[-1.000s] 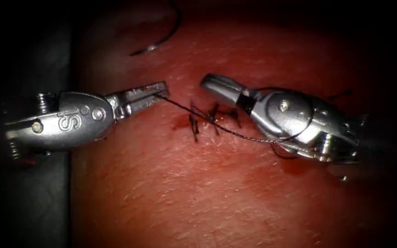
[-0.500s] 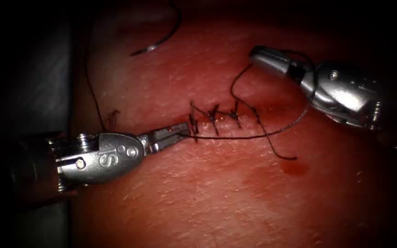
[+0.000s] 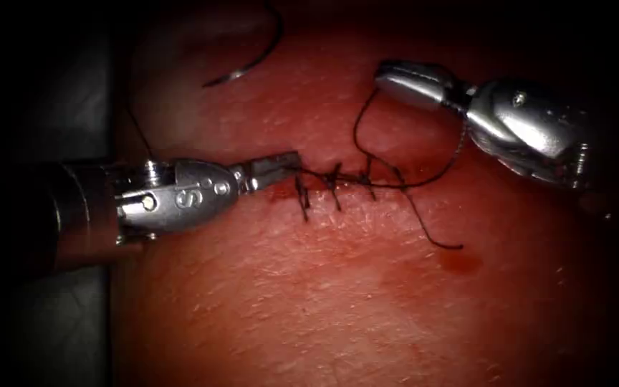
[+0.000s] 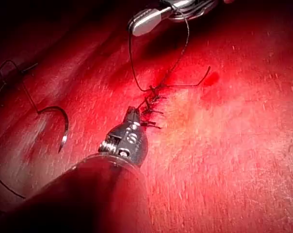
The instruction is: Wound Closure
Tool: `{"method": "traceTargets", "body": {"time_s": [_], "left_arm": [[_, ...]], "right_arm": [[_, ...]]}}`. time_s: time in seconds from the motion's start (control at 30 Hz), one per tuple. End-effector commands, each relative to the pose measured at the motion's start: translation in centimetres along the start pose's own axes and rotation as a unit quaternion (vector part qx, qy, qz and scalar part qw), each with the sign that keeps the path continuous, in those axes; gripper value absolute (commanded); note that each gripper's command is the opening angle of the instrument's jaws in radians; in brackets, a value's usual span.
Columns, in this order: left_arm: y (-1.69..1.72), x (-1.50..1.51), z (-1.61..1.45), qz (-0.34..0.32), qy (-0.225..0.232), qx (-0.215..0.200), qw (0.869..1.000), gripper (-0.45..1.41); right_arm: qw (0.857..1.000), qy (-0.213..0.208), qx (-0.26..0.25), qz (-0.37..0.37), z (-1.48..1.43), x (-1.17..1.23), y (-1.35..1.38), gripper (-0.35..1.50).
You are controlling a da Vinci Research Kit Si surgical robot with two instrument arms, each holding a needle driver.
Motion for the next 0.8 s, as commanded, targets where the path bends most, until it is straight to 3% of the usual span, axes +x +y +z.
{"method": "traceTargets", "body": {"time_s": [0.03, 0.27, 0.37, 0.4, 0.47, 0.5, 0.63, 0.8], "left_arm": [[-0.03, 0.0, 0.13, 0.008, -0.004, 0.001, 1.0, -0.45], [-0.4, 0.03, 0.63, 0.044, -0.035, 0.01, 0.998, -0.45], [-0.39, -0.04, 0.84, 0.047, -0.045, 0.008, 0.998, -0.45], [-0.38, -0.06, 0.91, 0.048, -0.049, 0.007, 0.998, -0.45], [-0.36, -0.12, 1.03, 0.051, -0.053, 0.006, 0.997, -0.45], [-0.35, -0.13, 1.07, 0.051, -0.054, 0.004, 0.997, -0.45], [-0.36, -0.14, 1.19, 0.052, -0.053, -0.002, 0.997, -0.45], [-0.38, -0.04, 1.22, 0.056, -0.049, -0.007, 0.997, -0.45]], "right_arm": [[1.0, 0.004, 0.009, 0.005, 0.06, -0.07, -0.06, -0.33], [0.998, 0.012, 0.054, 0.015, 0.07, -0.06, -0.11, -0.35], [0.996, 0.011, 0.08, 0.023, 0.09, -0.06, -0.12, -0.32], [0.995, 0.009, 0.094, 0.028, 0.1, -0.07, -0.12, -0.08], [0.992, 0.006, 0.122, 0.036, 0.12, -0.09, -0.12, 0.2], [0.989, 0.008, 0.145, 0.035, 0.12, -0.11, -0.11, 0.26], [0.977, 0.006, 0.207, 0.042, 0.15, -0.15, -0.05, 0.74], [0.962, -0.004, 0.273, 0.035, 0.22, -0.19, 0.02, 0.64]]}}
